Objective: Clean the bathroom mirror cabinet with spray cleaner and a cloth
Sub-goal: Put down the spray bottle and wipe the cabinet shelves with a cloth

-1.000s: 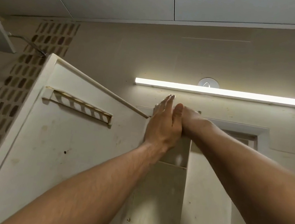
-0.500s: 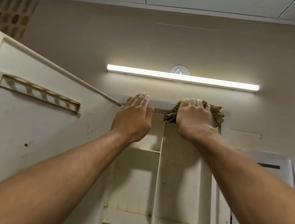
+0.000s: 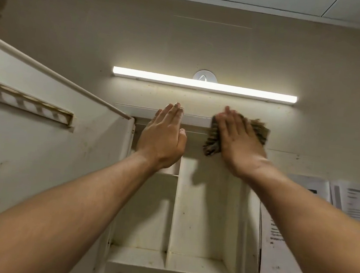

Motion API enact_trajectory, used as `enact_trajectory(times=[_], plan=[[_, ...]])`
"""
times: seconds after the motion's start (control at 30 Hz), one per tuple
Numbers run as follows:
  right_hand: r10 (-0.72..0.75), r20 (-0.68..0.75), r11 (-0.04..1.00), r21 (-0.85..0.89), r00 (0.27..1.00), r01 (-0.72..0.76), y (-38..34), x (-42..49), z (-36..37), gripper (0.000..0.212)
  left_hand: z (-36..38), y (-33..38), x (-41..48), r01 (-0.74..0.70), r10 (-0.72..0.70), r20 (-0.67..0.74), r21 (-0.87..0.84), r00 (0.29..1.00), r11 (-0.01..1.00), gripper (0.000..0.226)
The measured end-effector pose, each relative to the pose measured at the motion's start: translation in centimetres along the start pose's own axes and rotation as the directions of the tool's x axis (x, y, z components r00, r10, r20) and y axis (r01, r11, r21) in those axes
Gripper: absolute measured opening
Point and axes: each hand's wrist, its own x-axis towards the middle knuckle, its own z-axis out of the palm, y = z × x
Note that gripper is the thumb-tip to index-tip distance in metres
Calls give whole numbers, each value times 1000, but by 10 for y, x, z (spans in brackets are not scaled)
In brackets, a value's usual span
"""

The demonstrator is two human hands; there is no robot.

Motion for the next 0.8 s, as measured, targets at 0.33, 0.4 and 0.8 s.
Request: enact_trajectory(times=[0.33,0.4,0.8], plan=[[67,13,991,118,998,-68,-63,28,-1,81,6,-8,2,-36,33,27,93,999,995,76],[-22,-30,988,155,999,26,-81,35,-3,80,7,-10,2,-17,18,-10,62,1000,998,76],[351,155,863,328,923,-384,20,6,-7,78,9,-5,-4,-20,21,-13,79,1000,997,71]])
